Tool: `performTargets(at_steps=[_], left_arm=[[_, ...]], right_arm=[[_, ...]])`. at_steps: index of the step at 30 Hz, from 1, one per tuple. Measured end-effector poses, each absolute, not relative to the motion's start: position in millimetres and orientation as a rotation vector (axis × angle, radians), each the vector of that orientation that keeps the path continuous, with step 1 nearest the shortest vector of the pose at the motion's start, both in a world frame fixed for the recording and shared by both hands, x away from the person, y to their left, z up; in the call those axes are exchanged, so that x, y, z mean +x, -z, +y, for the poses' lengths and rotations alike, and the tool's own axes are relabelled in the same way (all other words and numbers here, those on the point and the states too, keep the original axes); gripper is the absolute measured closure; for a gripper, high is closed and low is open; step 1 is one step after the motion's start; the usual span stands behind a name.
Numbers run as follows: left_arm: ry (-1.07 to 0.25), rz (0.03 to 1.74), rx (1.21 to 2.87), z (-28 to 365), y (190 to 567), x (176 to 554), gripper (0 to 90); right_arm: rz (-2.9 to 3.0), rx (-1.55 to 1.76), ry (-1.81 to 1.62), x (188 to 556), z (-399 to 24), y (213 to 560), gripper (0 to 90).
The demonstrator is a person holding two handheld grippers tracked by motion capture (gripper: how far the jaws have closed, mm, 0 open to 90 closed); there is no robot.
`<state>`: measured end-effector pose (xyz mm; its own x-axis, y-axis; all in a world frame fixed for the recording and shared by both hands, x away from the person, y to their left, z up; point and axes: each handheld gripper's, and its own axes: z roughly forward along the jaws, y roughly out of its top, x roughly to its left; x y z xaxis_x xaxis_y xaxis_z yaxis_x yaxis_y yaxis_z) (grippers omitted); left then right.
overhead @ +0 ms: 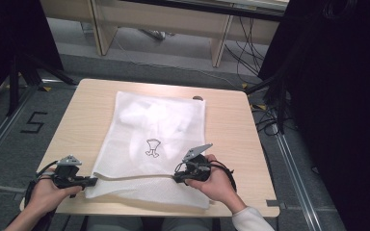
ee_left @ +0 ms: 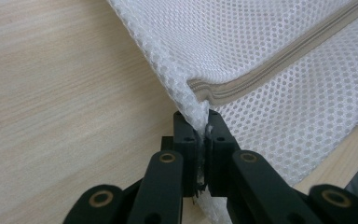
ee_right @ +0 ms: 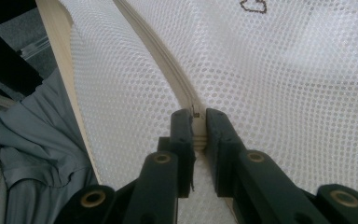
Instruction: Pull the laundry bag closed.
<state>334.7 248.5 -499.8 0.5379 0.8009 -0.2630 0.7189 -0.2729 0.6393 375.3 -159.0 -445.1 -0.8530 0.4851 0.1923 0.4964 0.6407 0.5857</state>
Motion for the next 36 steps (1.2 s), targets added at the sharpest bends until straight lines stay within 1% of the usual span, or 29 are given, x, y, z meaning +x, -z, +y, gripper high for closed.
performTargets(at_steps=[4, 6, 9, 12, 13, 15, 27, 28, 30, 36], left_arm=[[-0.137, 1.208, 2.065, 250, 499, 335, 85.0], [-0.144, 1.225, 2.044, 249, 500, 335, 85.0], [-0.131, 1.199, 2.075, 250, 499, 335, 85.0], [-0.132, 1.202, 2.072, 250, 499, 335, 85.1], [-0.137, 1.224, 2.041, 248, 500, 335, 85.0], [-0.130, 1.199, 2.075, 250, 499, 335, 85.0], [-0.136, 1.218, 2.087, 251, 498, 335, 85.1], [-0.141, 1.231, 2.047, 249, 499, 334, 85.2], [-0.138, 1.197, 2.089, 250, 499, 335, 85.1], [-0.133, 1.203, 2.072, 250, 499, 335, 85.1]], right_arm=[[-2.828, -0.857, 1.026, 374, -161, 444, 82.6], [-2.823, -0.849, 1.029, 375, -163, 444, 82.6], [-2.808, -0.887, 1.027, 373, -166, 443, 82.6], [-2.821, -0.877, 1.023, 373, -169, 443, 82.6], [-2.822, -0.868, 1.032, 373, -169, 443, 82.6], [-2.810, -0.880, 1.032, 372, -170, 443, 82.6], [-2.831, -0.846, 1.030, 373, -171, 444, 82.6], [-2.831, -0.874, 1.028, 373, -173, 443, 82.6], [-2.818, -0.873, 1.042, 374, -176, 442, 82.6], [-2.812, -0.878, 1.043, 372, -178, 444, 82.6]])
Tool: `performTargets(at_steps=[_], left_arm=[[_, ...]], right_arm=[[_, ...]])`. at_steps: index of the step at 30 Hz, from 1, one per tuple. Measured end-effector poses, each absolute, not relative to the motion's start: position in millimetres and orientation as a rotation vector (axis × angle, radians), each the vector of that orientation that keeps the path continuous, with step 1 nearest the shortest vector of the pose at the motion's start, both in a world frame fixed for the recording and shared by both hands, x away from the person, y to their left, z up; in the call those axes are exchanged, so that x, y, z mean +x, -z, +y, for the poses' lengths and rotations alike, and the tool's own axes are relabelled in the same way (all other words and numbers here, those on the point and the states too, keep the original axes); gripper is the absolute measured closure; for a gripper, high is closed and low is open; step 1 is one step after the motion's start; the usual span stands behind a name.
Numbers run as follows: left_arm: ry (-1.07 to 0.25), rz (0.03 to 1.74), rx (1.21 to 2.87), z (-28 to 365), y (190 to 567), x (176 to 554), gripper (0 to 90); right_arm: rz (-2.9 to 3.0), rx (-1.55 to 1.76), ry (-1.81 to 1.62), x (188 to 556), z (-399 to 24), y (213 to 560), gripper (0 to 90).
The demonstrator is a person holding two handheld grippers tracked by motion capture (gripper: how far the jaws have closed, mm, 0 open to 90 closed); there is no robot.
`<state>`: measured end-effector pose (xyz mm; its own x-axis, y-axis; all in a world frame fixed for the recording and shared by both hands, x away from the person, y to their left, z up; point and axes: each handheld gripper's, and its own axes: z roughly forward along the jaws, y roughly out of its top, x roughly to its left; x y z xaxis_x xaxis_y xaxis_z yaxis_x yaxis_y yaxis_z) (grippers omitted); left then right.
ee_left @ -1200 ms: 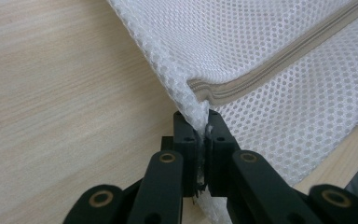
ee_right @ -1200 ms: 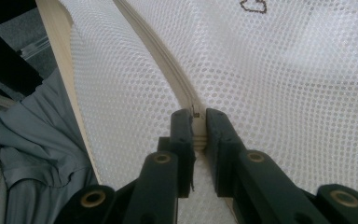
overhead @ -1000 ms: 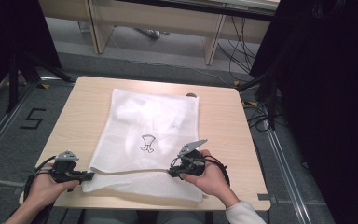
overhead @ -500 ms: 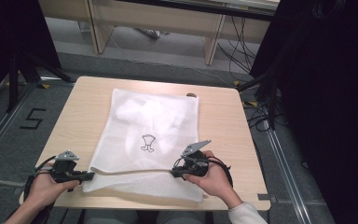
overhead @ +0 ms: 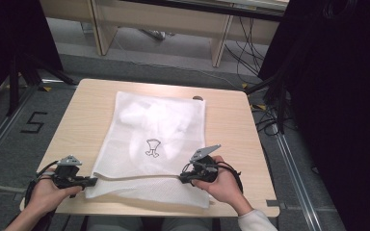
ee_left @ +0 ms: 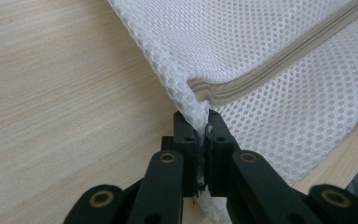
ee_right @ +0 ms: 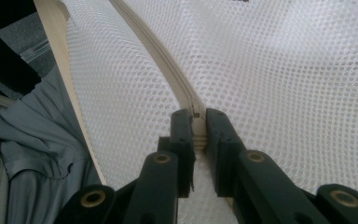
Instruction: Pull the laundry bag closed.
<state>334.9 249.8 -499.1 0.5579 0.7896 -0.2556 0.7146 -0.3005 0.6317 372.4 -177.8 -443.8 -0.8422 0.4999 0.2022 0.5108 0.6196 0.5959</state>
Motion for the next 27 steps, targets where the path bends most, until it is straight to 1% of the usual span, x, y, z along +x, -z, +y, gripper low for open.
performTargets(at_steps=[3, 5, 7, 10, 18, 19, 21, 22, 25, 27], left_arm=[[-0.129, 1.202, 2.095, 251, 498, 335, 85.2], [-0.136, 1.218, 2.054, 249, 500, 335, 85.2], [-0.124, 1.205, 2.100, 251, 498, 335, 85.2], [-0.136, 1.205, 2.073, 250, 499, 335, 85.2], [-0.125, 1.204, 2.095, 251, 498, 335, 85.2], [-0.132, 1.204, 2.072, 250, 499, 335, 85.2], [-0.123, 1.206, 2.093, 250, 498, 335, 85.2], [-0.134, 1.204, 2.072, 250, 499, 335, 85.3], [-0.118, 1.203, 2.099, 251, 497, 335, 85.2], [-0.132, 1.204, 2.070, 250, 499, 335, 85.2]], right_arm=[[-2.807, -0.894, 1.034, 372, -179, 442, 82.6], [-2.808, -0.890, 1.050, 373, -181, 442, 82.6], [-2.805, -0.919, 1.030, 372, -183, 442, 82.6], [-2.802, -0.908, 1.033, 371, -184, 443, 82.6], [-2.804, -0.898, 1.041, 371, -187, 443, 82.6], [-2.778, -0.928, 1.029, 369, -186, 443, 82.6], [-2.803, -0.880, 1.052, 372, -189, 444, 82.6], [-2.799, -0.900, 1.049, 371, -190, 444, 82.6], [-2.797, -0.916, 1.046, 370, -192, 444, 82.6], [-2.797, -0.910, 1.051, 370, -194, 443, 82.6]])
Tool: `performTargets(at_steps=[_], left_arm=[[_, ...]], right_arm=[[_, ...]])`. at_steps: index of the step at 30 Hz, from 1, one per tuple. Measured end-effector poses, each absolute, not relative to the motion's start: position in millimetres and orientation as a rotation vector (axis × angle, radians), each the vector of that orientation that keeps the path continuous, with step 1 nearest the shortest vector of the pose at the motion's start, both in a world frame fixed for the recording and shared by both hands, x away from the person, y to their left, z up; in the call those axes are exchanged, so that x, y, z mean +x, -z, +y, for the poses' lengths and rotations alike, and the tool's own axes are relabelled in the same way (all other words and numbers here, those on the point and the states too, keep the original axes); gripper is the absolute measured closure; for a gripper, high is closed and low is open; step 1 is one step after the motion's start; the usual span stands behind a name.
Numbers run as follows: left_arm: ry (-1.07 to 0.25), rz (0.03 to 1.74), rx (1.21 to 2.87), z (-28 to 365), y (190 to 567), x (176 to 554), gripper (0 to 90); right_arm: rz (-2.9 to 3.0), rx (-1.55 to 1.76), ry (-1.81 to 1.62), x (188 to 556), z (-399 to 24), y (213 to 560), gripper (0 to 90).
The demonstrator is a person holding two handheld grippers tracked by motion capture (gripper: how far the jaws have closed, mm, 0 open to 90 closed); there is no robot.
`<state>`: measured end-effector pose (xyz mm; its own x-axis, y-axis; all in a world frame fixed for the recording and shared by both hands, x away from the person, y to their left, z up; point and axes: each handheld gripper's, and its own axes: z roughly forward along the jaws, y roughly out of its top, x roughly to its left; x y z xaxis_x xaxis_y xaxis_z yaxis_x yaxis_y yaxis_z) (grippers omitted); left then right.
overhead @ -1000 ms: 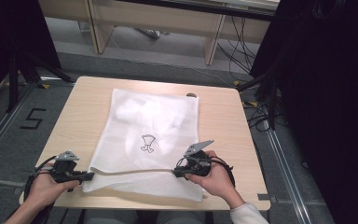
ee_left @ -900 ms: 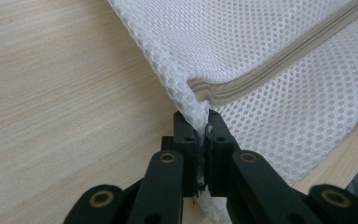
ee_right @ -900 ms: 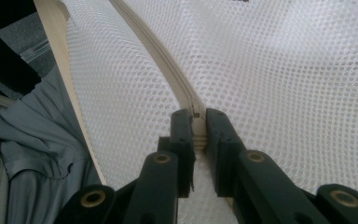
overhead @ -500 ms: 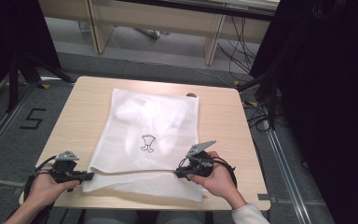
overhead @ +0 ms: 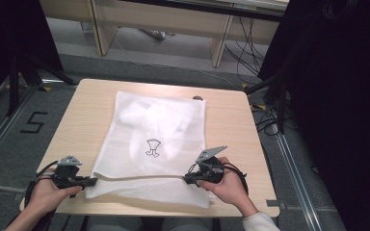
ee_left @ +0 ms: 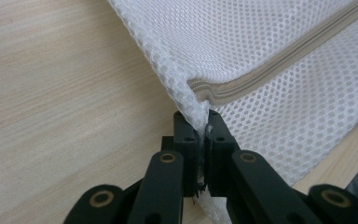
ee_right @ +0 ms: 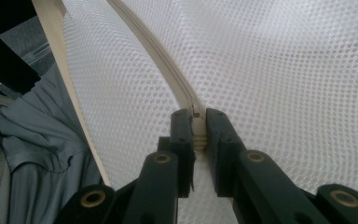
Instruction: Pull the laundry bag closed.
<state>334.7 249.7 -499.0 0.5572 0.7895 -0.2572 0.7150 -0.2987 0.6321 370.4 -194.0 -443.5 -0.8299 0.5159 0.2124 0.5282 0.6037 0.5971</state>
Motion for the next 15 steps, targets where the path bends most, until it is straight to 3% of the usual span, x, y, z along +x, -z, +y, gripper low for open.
performTargets(at_steps=[15], left_arm=[[-0.132, 1.196, 2.074, 249, 499, 335, 85.3]], right_arm=[[-2.791, -0.905, 1.073, 370, -205, 443, 82.6]])
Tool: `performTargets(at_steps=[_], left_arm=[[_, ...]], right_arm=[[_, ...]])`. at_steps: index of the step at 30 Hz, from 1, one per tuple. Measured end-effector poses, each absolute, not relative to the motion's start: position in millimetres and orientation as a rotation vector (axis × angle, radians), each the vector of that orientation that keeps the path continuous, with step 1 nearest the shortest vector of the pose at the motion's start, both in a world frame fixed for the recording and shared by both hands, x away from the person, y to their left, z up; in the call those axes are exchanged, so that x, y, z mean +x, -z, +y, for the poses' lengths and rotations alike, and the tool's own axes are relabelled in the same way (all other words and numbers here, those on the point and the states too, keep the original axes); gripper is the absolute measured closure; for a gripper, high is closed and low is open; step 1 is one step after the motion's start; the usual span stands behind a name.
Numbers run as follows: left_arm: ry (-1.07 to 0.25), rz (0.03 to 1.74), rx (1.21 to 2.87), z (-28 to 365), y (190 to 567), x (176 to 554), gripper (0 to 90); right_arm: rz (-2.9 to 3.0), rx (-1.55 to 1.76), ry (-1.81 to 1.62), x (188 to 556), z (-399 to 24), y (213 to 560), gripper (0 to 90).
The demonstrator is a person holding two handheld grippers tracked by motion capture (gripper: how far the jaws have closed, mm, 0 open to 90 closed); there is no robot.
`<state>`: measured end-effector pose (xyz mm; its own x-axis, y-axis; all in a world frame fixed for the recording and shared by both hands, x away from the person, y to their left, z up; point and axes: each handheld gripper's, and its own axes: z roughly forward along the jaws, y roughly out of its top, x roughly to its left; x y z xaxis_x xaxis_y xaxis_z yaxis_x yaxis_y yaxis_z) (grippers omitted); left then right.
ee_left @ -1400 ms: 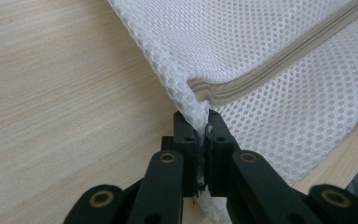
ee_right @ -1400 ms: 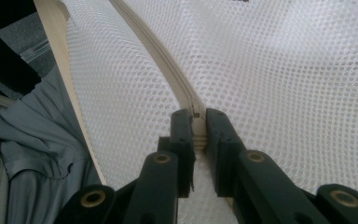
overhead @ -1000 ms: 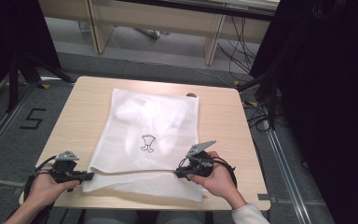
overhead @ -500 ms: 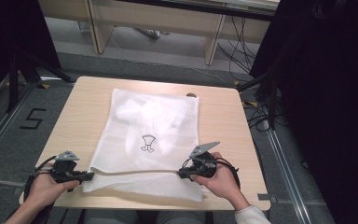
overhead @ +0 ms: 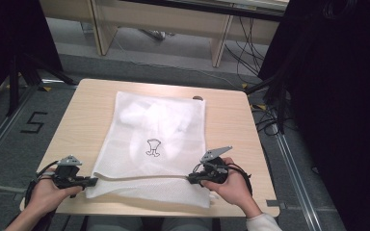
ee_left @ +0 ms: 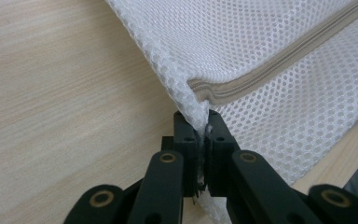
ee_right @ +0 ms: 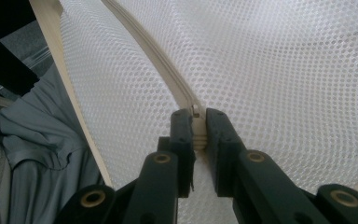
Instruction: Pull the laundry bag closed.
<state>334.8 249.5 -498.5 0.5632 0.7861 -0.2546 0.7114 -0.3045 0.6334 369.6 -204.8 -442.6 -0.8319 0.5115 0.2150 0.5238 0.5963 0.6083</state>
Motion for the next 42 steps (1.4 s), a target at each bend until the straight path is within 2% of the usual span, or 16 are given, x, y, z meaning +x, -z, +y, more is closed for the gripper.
performTargets(at_steps=[3, 35, 37, 39, 42], left_arm=[[-0.133, 1.231, 2.065, 249, 498, 335, 85.3], [-0.141, 1.202, 2.071, 250, 498, 334, 85.4], [-0.150, 1.228, 2.097, 251, 495, 334, 85.5], [-0.138, 1.236, 2.057, 251, 497, 334, 85.5], [-0.136, 1.200, 2.073, 249, 498, 334, 85.4]], right_arm=[[-2.805, -0.904, 1.071, 370, -205, 443, 82.6], [-2.761, -0.958, 1.067, 367, -234, 440, 82.5], [-2.800, -0.948, 1.050, 368, -238, 441, 82.5], [-2.767, -0.979, 1.055, 368, -245, 439, 82.5], [-2.752, -0.988, 1.061, 367, -252, 442, 82.5]])
